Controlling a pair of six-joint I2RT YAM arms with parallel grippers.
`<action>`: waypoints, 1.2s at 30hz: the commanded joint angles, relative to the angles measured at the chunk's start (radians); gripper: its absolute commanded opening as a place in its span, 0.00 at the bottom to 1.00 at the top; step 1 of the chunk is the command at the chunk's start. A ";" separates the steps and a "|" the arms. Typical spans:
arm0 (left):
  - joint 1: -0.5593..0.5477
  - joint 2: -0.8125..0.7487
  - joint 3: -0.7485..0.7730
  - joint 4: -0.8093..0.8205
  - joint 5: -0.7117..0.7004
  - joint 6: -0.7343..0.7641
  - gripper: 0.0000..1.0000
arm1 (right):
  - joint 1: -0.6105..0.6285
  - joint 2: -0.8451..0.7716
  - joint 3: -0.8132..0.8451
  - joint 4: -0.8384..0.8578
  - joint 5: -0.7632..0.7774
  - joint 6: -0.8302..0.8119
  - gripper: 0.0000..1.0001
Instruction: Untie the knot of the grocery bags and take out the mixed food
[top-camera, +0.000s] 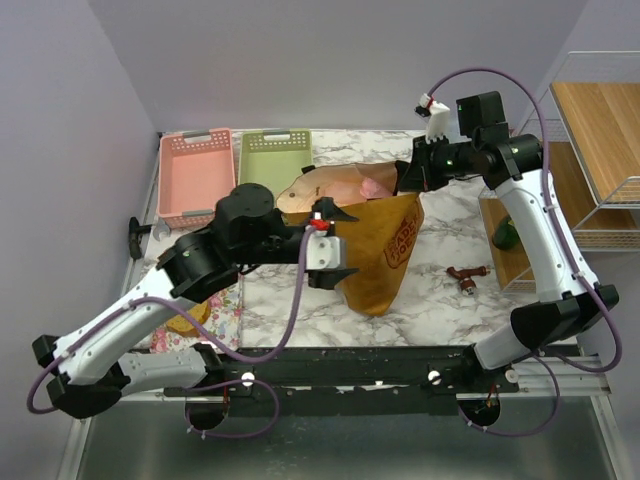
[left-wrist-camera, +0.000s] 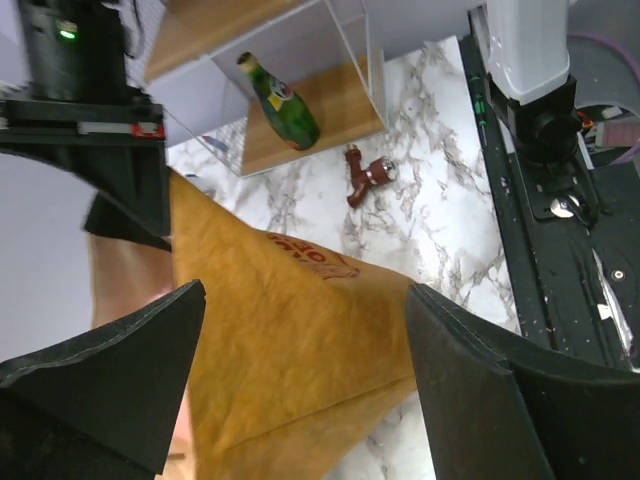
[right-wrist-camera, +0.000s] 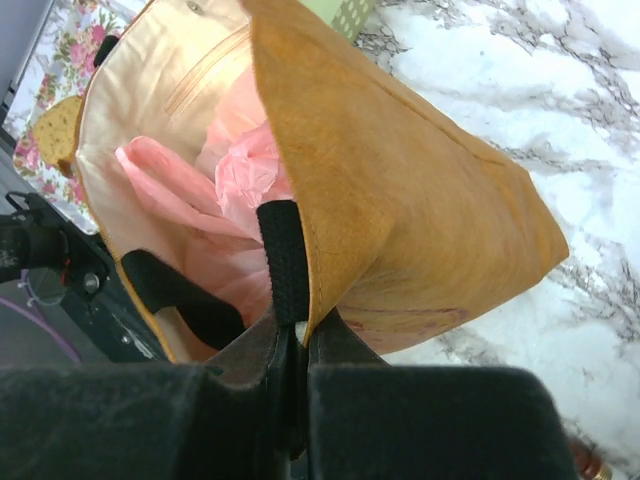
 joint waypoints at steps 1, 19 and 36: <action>0.144 -0.030 -0.031 -0.158 0.037 0.079 0.86 | -0.004 0.023 0.081 0.080 -0.105 -0.119 0.01; 0.300 -0.141 -0.212 -0.034 0.203 0.184 0.99 | -0.003 -0.002 0.049 0.017 -0.123 -0.329 0.01; 0.141 0.235 0.116 -0.370 0.244 0.254 0.00 | -0.004 0.061 0.132 0.153 0.056 -0.241 0.01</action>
